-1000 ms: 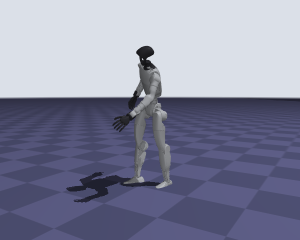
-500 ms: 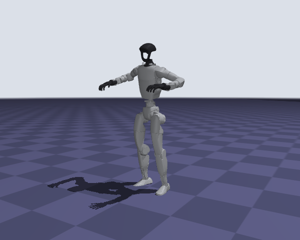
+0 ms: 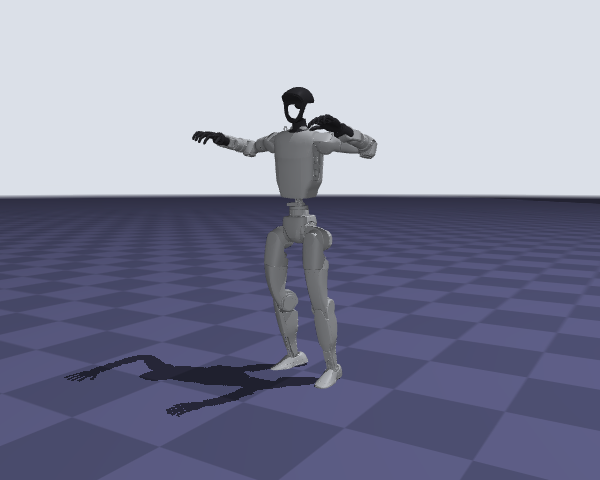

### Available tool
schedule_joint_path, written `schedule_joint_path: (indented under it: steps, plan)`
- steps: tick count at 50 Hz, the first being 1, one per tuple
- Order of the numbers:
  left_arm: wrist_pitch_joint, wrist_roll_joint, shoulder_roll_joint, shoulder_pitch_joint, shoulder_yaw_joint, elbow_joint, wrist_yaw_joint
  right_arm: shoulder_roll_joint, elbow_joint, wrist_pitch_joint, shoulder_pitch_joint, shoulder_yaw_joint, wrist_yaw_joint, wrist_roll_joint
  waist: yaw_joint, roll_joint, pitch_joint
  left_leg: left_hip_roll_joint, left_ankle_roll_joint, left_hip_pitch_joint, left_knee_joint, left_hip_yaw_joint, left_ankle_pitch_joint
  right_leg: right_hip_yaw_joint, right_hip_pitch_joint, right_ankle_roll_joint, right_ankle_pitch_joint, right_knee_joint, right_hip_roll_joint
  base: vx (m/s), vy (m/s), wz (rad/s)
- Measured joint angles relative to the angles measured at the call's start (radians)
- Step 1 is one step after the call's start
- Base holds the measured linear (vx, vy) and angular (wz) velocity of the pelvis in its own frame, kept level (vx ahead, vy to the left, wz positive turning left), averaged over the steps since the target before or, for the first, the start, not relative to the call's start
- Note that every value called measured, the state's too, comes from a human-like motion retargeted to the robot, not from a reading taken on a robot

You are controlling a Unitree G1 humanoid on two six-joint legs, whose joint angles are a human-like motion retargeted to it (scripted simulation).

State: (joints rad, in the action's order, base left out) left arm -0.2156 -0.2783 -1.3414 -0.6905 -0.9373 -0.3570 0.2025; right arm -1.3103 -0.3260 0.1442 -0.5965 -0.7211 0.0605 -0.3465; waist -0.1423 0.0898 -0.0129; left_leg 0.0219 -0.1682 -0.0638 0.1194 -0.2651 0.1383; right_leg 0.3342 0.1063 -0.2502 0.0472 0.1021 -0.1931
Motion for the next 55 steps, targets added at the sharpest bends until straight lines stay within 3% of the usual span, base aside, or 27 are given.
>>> schedule_joint_path:
  steps: [21,55]
  plan:
    - [0.014,-0.01,0.013,0.009,0.001,0.031,0.003,-0.001,0.021,0.001,-0.052,-0.085,0.005,-0.009,0.048,-0.031,-0.019,0.011,0.009,-0.01,-0.035,-0.008,0.025,-0.016,-0.005,-0.001,0.029,-0.019,0.022,0.0,0.0,0.0]
    - [0.023,-0.019,0.035,-0.02,-0.048,0.036,-0.009,0.007,0.034,0.001,-0.043,-0.099,-0.001,-0.006,0.049,-0.01,-0.072,0.035,0.017,-0.02,-0.042,-0.047,0.026,-0.062,-0.019,0.0,0.025,-0.031,0.051,0.0,0.0,0.0]
